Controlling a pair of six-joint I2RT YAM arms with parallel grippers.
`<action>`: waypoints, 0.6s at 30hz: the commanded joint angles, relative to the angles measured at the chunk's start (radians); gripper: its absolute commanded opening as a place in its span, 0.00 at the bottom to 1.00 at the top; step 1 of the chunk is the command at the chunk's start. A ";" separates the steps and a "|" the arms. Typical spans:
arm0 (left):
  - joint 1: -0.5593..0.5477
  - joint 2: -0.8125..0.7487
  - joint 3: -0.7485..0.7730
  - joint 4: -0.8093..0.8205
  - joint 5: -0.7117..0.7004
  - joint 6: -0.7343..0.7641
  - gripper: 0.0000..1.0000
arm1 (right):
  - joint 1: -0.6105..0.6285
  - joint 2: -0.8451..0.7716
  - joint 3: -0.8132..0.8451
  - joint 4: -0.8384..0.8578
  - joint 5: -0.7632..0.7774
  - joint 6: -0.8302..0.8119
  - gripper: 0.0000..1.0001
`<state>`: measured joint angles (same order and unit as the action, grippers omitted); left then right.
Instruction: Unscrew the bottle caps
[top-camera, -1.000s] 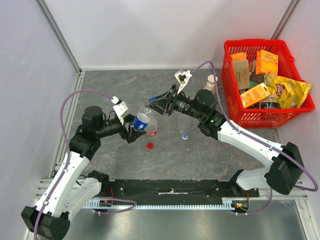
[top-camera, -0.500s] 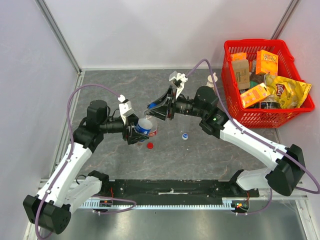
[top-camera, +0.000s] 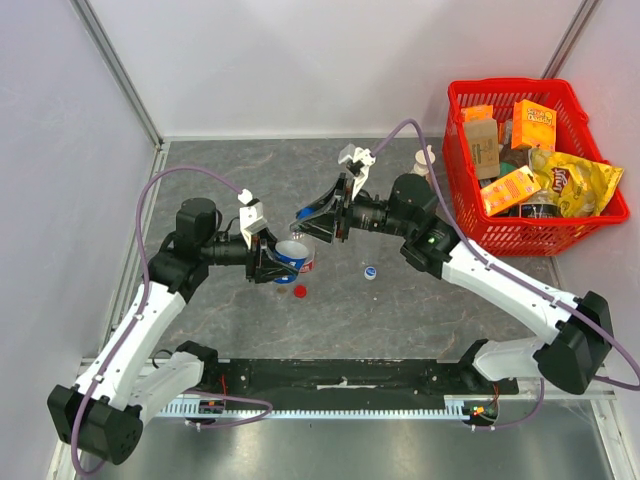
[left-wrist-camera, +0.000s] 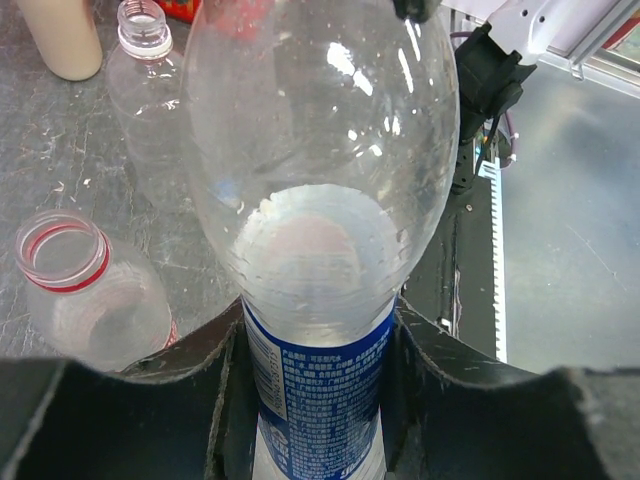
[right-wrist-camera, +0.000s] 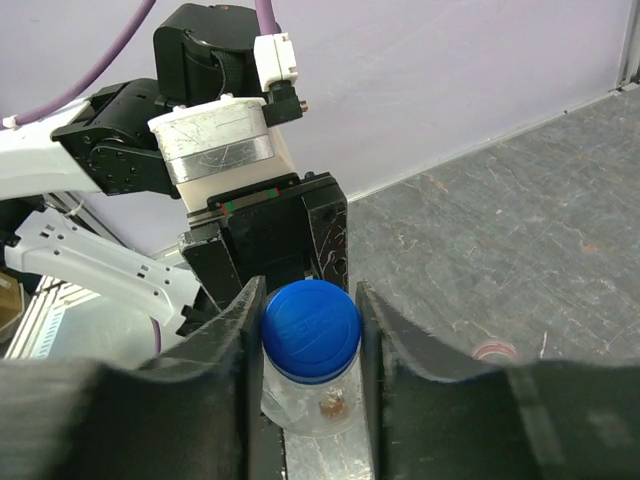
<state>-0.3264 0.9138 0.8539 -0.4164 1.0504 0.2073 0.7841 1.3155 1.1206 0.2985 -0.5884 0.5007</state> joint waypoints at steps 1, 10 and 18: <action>0.000 -0.013 0.008 0.019 0.011 0.029 0.42 | 0.003 -0.062 0.008 0.027 0.038 -0.001 0.51; 0.000 -0.039 -0.023 0.008 -0.124 0.037 0.40 | 0.003 -0.133 -0.030 -0.013 0.185 0.010 0.93; 0.000 -0.041 -0.032 0.007 -0.174 0.035 0.38 | 0.003 -0.127 -0.044 -0.027 0.291 0.090 0.84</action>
<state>-0.3267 0.8875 0.8268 -0.4225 0.9073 0.2096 0.7879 1.1919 1.0870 0.2691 -0.3672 0.5362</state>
